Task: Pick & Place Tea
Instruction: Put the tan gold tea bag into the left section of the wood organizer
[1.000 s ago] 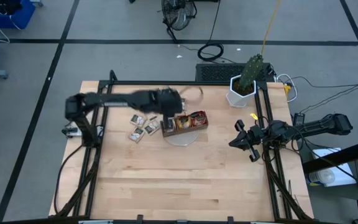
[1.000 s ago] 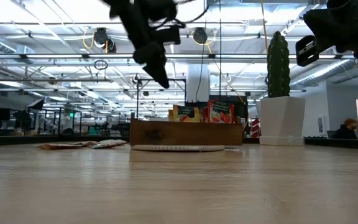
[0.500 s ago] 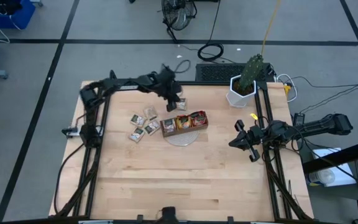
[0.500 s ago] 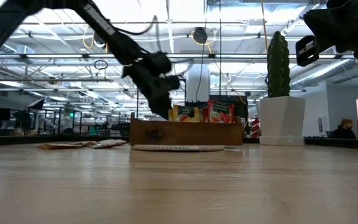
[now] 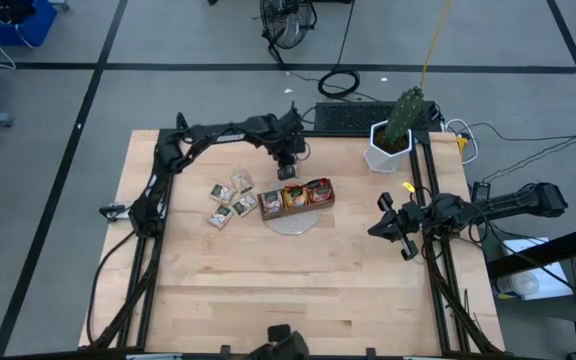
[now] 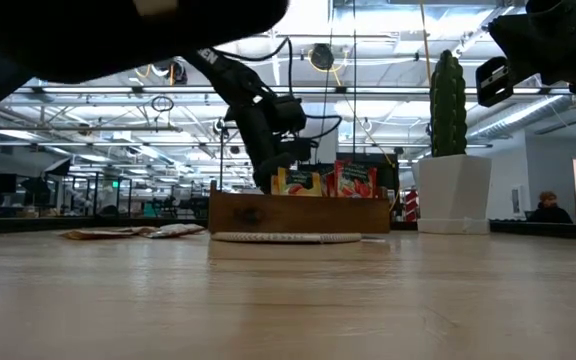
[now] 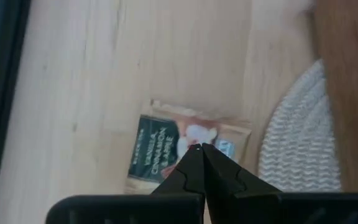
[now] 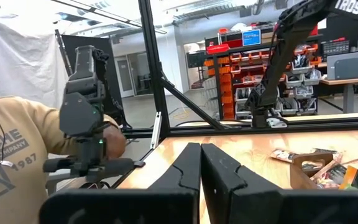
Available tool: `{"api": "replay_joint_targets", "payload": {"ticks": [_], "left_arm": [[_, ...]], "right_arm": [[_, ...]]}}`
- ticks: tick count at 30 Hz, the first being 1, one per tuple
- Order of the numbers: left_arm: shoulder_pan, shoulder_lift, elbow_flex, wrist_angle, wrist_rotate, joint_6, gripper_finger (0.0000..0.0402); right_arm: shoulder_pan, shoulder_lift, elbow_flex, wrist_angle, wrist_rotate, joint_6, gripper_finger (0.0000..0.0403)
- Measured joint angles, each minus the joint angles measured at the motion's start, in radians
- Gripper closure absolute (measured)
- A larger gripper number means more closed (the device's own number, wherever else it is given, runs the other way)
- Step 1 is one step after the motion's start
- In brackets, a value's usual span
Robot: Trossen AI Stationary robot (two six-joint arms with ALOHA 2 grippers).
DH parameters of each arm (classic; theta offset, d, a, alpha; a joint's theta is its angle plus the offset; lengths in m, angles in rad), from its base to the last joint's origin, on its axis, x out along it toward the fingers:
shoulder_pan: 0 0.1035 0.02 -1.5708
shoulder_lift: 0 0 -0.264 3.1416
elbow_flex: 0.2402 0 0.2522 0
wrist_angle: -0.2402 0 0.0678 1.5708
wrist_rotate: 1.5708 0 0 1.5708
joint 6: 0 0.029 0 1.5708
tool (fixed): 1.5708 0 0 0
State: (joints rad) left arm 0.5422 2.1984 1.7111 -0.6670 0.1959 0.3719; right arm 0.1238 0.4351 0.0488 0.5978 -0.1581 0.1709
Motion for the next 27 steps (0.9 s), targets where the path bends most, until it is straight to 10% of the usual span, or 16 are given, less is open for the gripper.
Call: {"api": "replay_joint_targets", "payload": {"ticks": [17, 23, 27], "left_arm": [[0.063, 0.030, 0.066, -0.045, 0.364, -0.327, 0.0401], [0.062, 0.030, 0.067, -0.245, 0.036, -0.221, 0.0401], [0.079, 0.042, 0.066, -0.354, -0.004, -0.182, 0.0401]], "right_arm": [[0.000, 0.000, 0.000, 0.000, 0.000, 0.000, 0.0403], [0.000, 0.000, 0.000, 0.000, 0.000, 0.000, 0.0403], [0.000, 0.000, 0.000, 0.000, 0.000, 0.000, 0.0403]]}}
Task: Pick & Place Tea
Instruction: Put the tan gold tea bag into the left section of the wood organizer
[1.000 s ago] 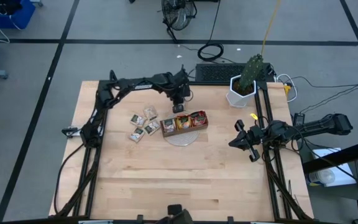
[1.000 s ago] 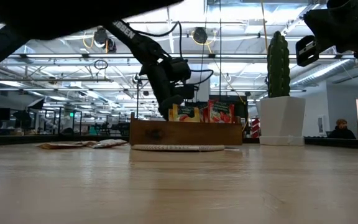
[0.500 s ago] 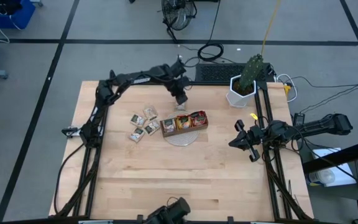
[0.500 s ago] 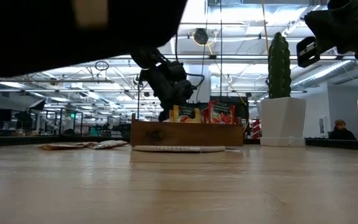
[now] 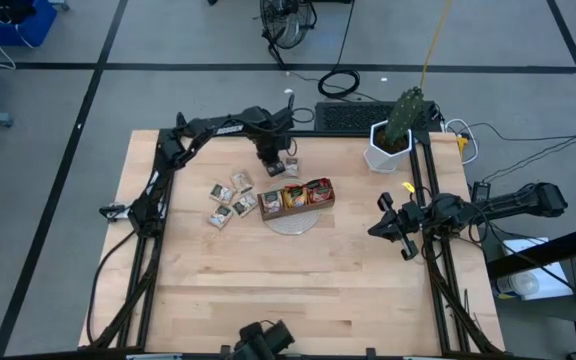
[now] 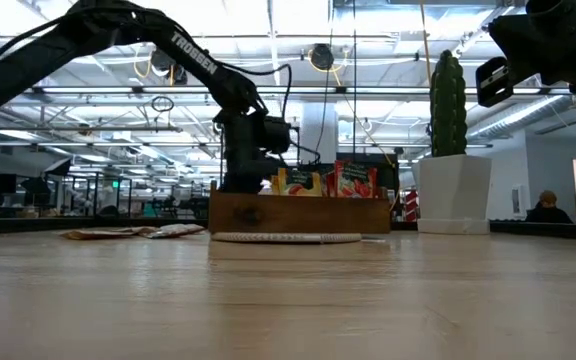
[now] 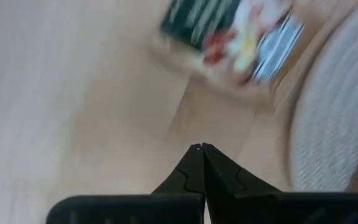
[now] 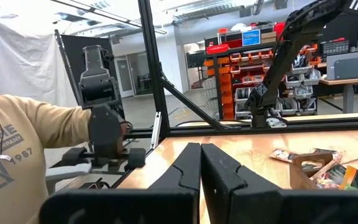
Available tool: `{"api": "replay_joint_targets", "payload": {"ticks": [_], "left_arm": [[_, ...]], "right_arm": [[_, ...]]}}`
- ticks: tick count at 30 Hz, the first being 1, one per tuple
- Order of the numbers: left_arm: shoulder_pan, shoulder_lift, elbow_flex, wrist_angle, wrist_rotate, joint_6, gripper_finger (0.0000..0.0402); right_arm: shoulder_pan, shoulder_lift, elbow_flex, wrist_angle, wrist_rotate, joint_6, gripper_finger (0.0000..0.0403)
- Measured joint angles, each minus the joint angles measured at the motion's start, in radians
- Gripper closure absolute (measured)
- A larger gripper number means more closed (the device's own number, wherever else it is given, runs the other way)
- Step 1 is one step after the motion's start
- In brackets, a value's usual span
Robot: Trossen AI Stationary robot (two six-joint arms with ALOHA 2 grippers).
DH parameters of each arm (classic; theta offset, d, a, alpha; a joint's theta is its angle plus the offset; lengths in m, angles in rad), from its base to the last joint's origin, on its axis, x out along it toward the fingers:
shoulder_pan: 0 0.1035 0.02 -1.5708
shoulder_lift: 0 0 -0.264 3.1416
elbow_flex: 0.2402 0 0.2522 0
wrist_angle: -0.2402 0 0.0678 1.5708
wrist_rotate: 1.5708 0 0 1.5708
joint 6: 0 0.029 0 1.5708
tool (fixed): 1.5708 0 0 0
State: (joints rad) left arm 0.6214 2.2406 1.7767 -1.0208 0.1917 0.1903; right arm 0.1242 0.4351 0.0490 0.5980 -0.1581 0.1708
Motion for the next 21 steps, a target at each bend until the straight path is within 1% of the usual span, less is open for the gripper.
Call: {"api": "replay_joint_targets", "payload": {"ticks": [3, 5, 7, 9, 12, 14, 16, 18, 21], "left_arm": [[0.006, -0.002, -0.002, -0.023, -0.013, 0.038, 0.0401], [0.006, -0.032, -0.009, -0.009, -0.002, 0.050, 0.0401], [-0.005, -0.097, -0.049, 0.087, 0.053, 0.065, 0.0401], [-0.028, -0.191, -0.124, 0.228, 0.108, 0.064, 0.0401], [-0.062, -0.388, -0.310, 0.433, 0.126, 0.082, 0.0401], [-0.078, -0.541, -0.473, 0.552, 0.136, 0.110, 0.0401], [-0.094, -0.704, -0.658, 0.711, 0.175, 0.115, 0.0401], [-0.111, -0.859, -0.843, 0.867, 0.202, 0.088, 0.0401], [-0.135, -1.056, -1.090, 1.119, 0.188, 0.020, 0.0401]], "right_arm": [[0.000, 0.000, 0.000, 0.000, 0.000, 0.000, 0.0403], [0.000, 0.000, 0.000, 0.000, 0.000, 0.000, 0.0403], [0.000, 0.000, 0.000, 0.000, 0.000, 0.000, 0.0403], [0.000, 0.000, 0.000, -0.001, 0.000, 0.000, 0.0403], [0.000, 0.000, 0.000, 0.011, 0.000, 0.000, 0.0403], [0.000, 0.000, 0.000, 0.024, 0.001, 0.000, 0.0403], [0.000, 0.000, 0.000, 0.064, 0.001, 0.000, 0.0403], [0.000, -0.001, 0.000, 0.076, 0.001, 0.000, 0.0403], [0.002, 0.000, 0.000, 0.111, 0.001, 0.052, 0.0403]]}}
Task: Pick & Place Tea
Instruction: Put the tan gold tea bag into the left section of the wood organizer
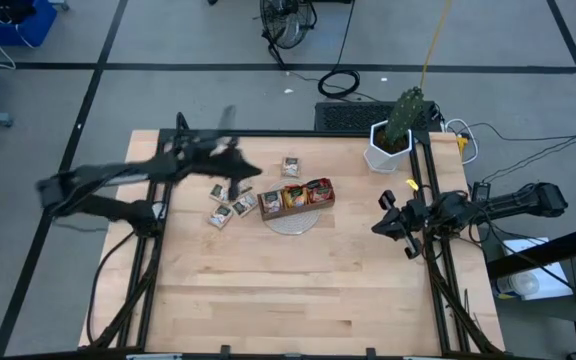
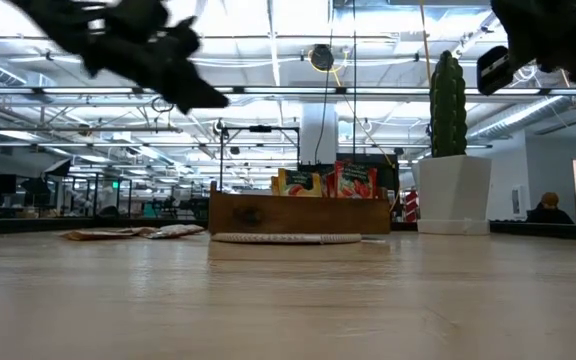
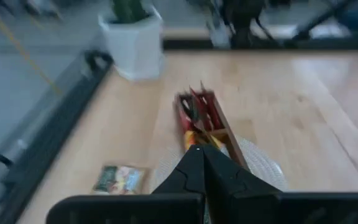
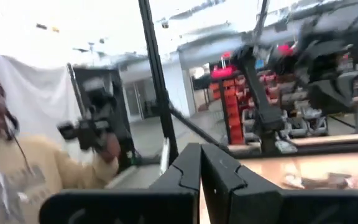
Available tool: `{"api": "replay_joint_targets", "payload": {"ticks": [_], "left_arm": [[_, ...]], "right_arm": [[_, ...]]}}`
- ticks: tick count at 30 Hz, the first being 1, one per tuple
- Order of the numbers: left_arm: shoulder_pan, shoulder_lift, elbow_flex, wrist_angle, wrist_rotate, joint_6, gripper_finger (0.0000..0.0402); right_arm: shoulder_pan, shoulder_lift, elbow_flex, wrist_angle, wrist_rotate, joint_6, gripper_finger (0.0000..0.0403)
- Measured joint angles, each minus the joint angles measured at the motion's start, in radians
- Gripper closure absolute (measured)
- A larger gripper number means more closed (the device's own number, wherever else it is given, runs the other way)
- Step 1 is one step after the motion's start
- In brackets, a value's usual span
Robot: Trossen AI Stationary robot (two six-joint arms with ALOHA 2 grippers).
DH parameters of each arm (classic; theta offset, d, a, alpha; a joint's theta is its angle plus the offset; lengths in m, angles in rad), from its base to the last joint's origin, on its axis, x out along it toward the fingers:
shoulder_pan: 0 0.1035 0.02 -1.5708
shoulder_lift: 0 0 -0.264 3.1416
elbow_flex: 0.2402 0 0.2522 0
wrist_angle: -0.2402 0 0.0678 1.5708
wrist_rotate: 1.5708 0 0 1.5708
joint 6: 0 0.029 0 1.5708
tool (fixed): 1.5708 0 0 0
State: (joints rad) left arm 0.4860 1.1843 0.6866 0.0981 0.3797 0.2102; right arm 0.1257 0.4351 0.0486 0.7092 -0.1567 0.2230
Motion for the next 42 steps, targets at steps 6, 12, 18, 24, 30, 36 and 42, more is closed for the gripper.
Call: {"api": "replay_joint_targets", "payload": {"ticks": [6, 12, 18, 24, 30, 36, 42], "left_arm": [[-0.017, -0.264, -0.291, 0.223, -0.040, -0.038, 0.0401], [-0.017, -0.394, -0.390, 0.237, -0.041, -0.033, 0.0383], [-0.017, -0.406, -0.409, 0.229, -0.042, -0.007, 0.0394], [-0.016, -0.399, -0.409, 0.188, -0.043, -0.006, 0.0387], [-0.015, -0.399, -0.409, 0.242, -0.099, 0.009, 0.0368], [-0.015, -0.399, -0.409, 0.297, -0.124, 0.065, 0.0367], [-0.011, -0.399, -0.409, 0.297, -0.139, 0.103, 0.0367]], "right_arm": [[0.000, -0.001, 0.000, 0.095, 0.051, -0.005, 0.0403], [0.000, 0.000, 0.000, 0.154, 0.091, -0.099, 0.0403], [0.000, 0.016, 0.022, 0.260, 0.346, -0.332, 0.0403], [-0.113, 0.245, 0.201, 0.274, 0.719, -0.405, 0.0403], [-0.316, 0.641, 0.591, -0.099, 0.607, -0.316, 0.0403], [-0.539, 1.014, 1.072, -0.682, 0.350, -0.288, 0.0402], [-0.708, 1.395, 1.577, -1.113, -0.008, -0.300, 0.0386]]}}
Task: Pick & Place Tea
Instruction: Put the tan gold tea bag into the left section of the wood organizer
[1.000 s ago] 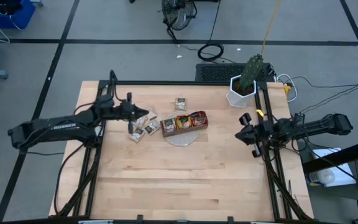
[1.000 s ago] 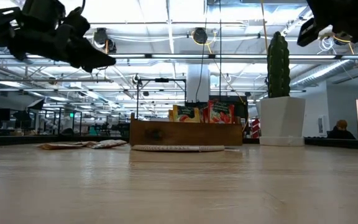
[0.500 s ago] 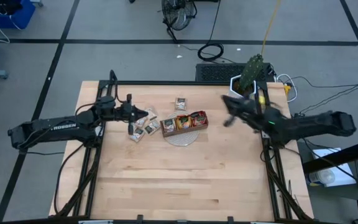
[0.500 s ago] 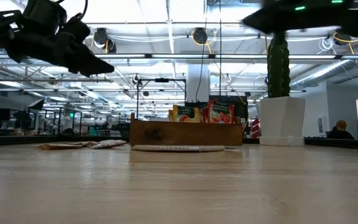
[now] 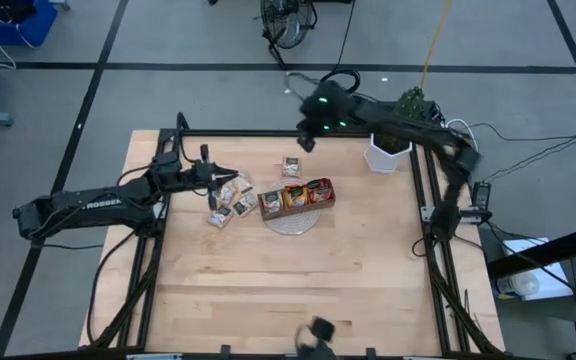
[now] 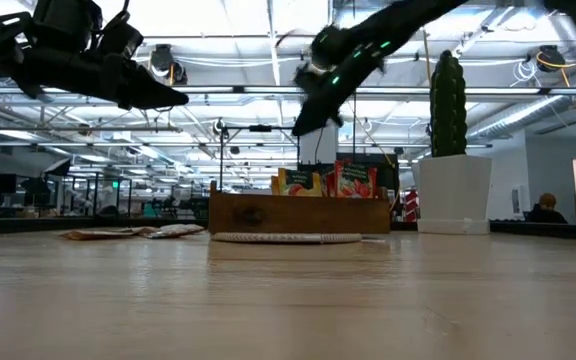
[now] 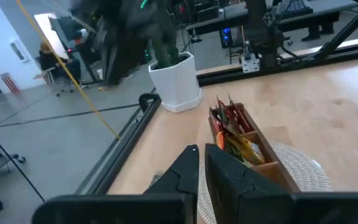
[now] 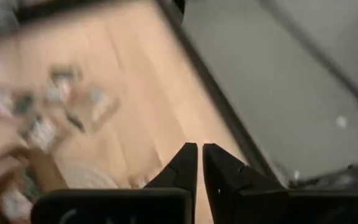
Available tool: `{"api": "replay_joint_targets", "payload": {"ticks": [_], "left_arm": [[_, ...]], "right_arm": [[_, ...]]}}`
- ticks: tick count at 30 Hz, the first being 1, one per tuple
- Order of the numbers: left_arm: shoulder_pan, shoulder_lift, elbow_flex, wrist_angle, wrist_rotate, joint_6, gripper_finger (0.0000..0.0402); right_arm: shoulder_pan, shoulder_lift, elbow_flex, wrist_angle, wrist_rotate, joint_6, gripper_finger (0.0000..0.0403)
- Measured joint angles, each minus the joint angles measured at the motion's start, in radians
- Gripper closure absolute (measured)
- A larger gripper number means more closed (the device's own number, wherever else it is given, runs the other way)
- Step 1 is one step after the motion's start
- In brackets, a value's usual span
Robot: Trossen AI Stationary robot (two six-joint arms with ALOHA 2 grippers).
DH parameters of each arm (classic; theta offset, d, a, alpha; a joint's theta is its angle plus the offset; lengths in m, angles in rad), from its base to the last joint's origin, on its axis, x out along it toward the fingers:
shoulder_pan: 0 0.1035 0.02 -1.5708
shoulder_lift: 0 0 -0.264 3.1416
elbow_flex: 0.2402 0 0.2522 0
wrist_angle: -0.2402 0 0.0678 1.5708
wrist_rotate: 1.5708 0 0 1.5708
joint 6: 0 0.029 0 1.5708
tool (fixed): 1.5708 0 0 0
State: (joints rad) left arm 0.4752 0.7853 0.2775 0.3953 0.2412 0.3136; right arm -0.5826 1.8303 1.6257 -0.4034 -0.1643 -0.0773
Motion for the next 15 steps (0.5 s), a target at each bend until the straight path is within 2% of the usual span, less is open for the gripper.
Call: {"api": "replay_joint_targets", "payload": {"ticks": [4, 7, 10, 15], "left_arm": [[0.003, 0.000, 0.000, 0.002, -0.017, 0.001, 0.0366], [0.003, 0.000, 0.000, 0.002, -0.032, -0.001, 0.0366], [0.003, 0.000, 0.000, -0.002, -0.033, -0.001, 0.0366], [0.003, 0.000, 0.000, -0.009, -0.033, -0.001, 0.0366]], "right_arm": [[-0.013, 0.244, 0.260, -0.220, -0.022, -0.069, 0.0371], [-0.013, 0.377, 0.393, -0.369, -0.025, -0.118, 0.0343], [-0.003, 0.464, 0.454, -0.477, -0.022, -0.149, 0.0297], [0.038, 0.519, 0.452, -0.553, -0.021, -0.160, 0.0208]]}}
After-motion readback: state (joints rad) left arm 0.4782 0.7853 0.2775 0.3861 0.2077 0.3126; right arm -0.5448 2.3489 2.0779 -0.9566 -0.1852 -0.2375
